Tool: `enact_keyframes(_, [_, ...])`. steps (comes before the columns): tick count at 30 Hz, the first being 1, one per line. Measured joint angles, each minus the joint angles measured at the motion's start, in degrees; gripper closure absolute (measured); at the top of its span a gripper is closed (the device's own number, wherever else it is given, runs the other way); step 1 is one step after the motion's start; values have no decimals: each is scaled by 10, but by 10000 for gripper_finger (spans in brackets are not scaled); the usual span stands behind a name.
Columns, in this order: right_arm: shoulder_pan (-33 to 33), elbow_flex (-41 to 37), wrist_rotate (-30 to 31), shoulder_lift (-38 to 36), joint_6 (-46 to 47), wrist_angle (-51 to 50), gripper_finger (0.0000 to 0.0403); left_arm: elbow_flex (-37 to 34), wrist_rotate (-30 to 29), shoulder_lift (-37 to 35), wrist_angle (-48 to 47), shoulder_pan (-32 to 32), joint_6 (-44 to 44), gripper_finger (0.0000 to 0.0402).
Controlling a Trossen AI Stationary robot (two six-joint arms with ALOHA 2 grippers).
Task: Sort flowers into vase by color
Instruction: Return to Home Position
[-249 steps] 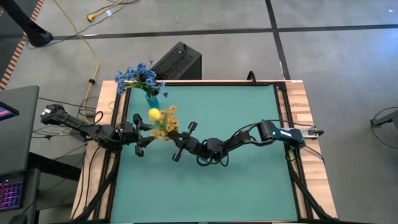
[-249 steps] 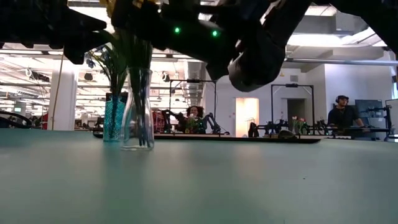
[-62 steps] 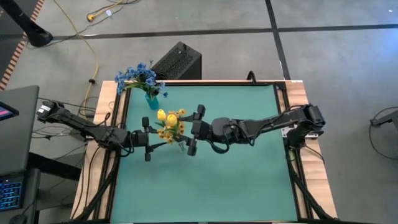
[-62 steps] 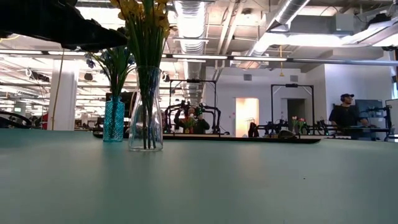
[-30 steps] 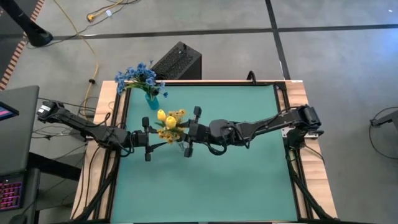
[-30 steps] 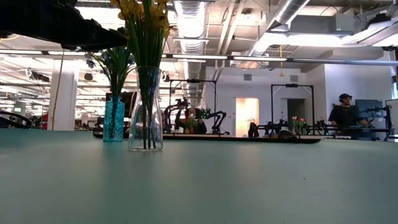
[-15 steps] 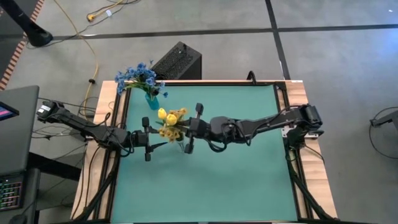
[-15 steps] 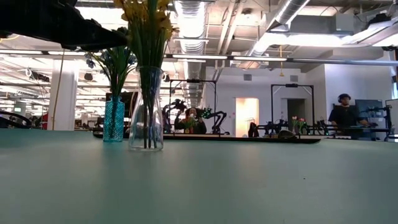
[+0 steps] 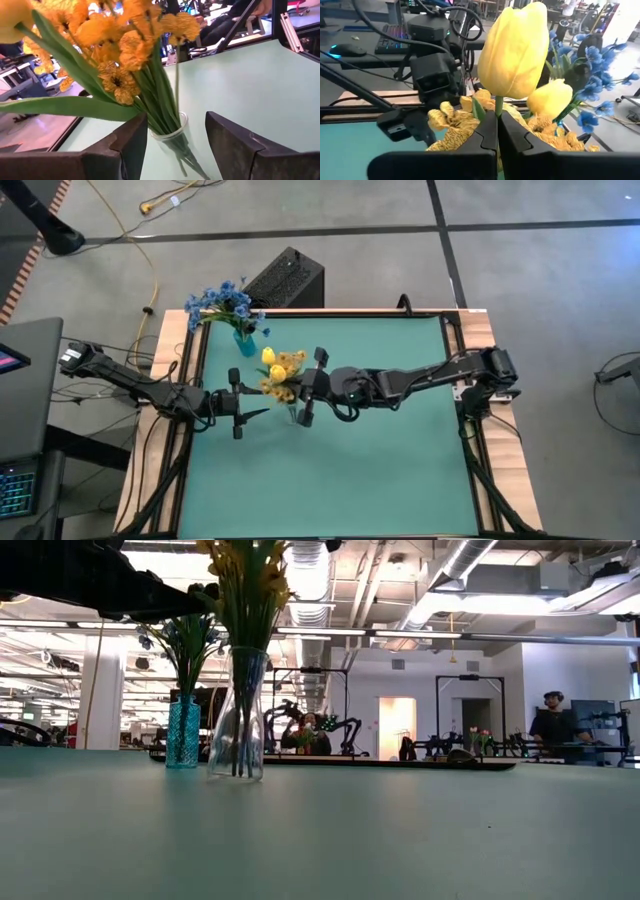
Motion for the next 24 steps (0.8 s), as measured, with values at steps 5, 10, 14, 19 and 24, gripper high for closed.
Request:
enact_keyframes(5, [2,0,-4,6,14,-6,371,0,0,0,0,0,-1,212])
enact_keyframes(10, [2,-1,-19,11,18,-15,371,0,0,0,-1,0,-1,212])
enact_keyframes(14, [4,0,-19,9,11,-9,359,0,0,0,0,0,-1,212])
enact_keyframes(19, [12,0,-17,8,-9,0,329,0,0,0,0,0,-1,212])
enact_keyframes(24, [14,0,-16,8,-8,-6,278,0,0,0,0,0,-1,212])
